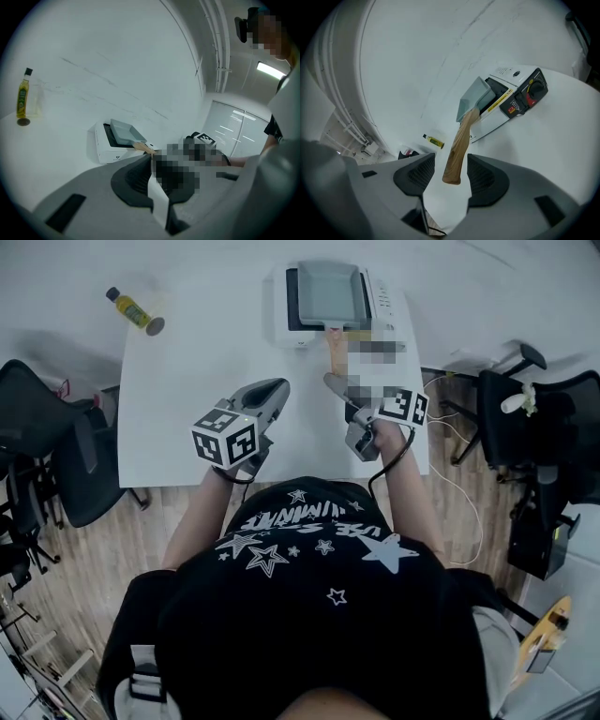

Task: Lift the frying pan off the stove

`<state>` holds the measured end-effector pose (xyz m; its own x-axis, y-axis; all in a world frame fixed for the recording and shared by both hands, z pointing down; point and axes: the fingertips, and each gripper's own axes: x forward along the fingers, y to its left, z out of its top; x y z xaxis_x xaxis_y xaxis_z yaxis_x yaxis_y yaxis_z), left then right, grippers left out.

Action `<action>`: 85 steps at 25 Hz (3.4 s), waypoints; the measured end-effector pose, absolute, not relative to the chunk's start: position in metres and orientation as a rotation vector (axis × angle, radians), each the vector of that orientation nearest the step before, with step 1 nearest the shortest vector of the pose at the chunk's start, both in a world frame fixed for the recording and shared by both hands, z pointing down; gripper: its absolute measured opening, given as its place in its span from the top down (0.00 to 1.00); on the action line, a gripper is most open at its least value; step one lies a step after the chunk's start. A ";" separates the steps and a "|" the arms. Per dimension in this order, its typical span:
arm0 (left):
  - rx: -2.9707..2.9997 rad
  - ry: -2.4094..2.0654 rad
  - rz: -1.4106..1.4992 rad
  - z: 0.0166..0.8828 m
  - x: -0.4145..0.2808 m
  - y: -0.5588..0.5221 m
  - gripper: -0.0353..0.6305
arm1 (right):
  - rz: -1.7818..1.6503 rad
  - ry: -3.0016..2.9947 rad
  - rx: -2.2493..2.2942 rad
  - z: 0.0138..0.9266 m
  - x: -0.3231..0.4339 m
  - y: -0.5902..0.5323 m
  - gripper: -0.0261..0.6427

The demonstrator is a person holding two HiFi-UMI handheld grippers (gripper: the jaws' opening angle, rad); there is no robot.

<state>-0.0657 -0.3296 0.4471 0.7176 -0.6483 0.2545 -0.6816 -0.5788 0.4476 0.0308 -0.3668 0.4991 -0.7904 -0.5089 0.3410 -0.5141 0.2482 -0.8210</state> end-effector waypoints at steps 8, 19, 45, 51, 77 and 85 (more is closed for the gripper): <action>2.389 -1.001 0.099 0.455 -0.053 -0.351 0.92 | 1.615 -2.468 0.932 0.506 0.029 -0.379 0.72; 2.283 -0.882 0.142 0.480 -0.023 -0.379 0.92 | 1.720 -2.469 0.805 0.507 0.028 -0.378 0.76; 1.864 -0.573 -0.001 0.505 0.044 -0.445 0.62 | 1.955 -2.485 0.593 0.508 0.025 -0.381 0.80; 1.840 -0.584 0.003 0.513 0.051 -0.455 0.62 | 1.967 -2.568 0.492 0.497 0.018 -0.382 0.81; 1.747 -0.515 -0.135 0.513 0.051 -0.453 0.71 | 1.881 -2.504 0.576 0.507 0.020 -0.378 0.79; 1.745 -0.496 -0.166 0.507 0.051 -0.451 0.71 | 1.899 -2.583 0.491 0.489 0.012 -0.375 0.79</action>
